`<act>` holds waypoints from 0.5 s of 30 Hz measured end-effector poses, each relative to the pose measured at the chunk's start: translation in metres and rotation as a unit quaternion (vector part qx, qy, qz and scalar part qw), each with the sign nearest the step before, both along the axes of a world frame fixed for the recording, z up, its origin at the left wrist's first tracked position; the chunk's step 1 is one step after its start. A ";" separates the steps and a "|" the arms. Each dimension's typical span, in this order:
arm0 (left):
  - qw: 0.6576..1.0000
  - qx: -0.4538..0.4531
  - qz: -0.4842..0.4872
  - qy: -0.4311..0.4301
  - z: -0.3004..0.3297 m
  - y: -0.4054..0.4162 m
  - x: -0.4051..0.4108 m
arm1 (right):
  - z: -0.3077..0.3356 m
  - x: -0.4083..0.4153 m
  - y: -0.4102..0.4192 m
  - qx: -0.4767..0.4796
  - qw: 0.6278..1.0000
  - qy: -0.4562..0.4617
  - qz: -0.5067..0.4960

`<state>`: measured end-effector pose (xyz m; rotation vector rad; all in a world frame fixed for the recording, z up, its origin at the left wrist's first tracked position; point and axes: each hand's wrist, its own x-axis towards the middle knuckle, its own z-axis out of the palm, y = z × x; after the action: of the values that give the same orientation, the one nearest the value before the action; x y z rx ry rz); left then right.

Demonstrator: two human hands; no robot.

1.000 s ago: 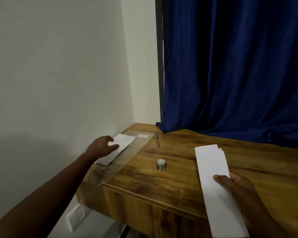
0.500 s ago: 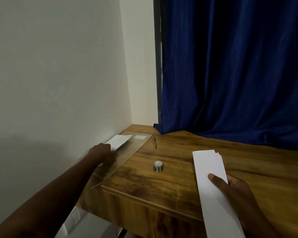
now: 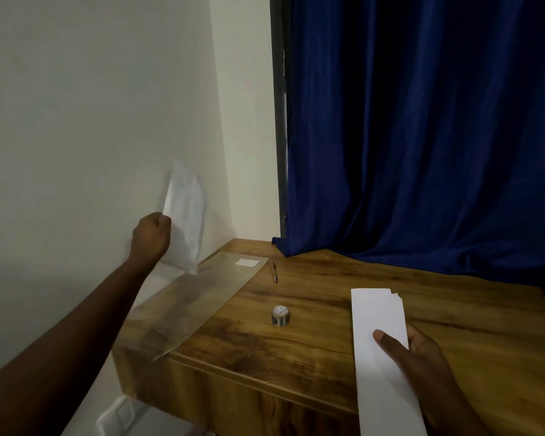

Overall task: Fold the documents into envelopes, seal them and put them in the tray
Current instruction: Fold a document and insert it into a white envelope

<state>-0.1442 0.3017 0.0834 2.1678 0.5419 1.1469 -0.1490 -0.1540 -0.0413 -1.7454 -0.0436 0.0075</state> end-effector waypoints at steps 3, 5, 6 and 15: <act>0.959 -0.207 -0.152 -0.119 0.022 -0.041 -0.019 | -0.001 0.005 0.001 -0.004 1.000 -0.021 0.001; 0.900 -0.322 -0.263 -0.131 0.022 -0.075 -0.031 | -0.001 0.004 -0.001 -0.020 0.999 -0.049 0.001; 0.874 -0.350 -0.311 -0.126 0.018 -0.093 -0.036 | 0.000 0.001 -0.002 -0.026 0.997 -0.068 0.011; 0.685 -0.558 -0.463 -0.069 -0.056 -0.260 -0.058 | 0.021 -0.040 -0.019 0.134 0.985 -0.070 0.081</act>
<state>-0.2026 0.0415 0.0275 0.9447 -0.0392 0.2007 -0.1893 -0.1728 -0.0202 -1.4675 -0.2782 -0.0029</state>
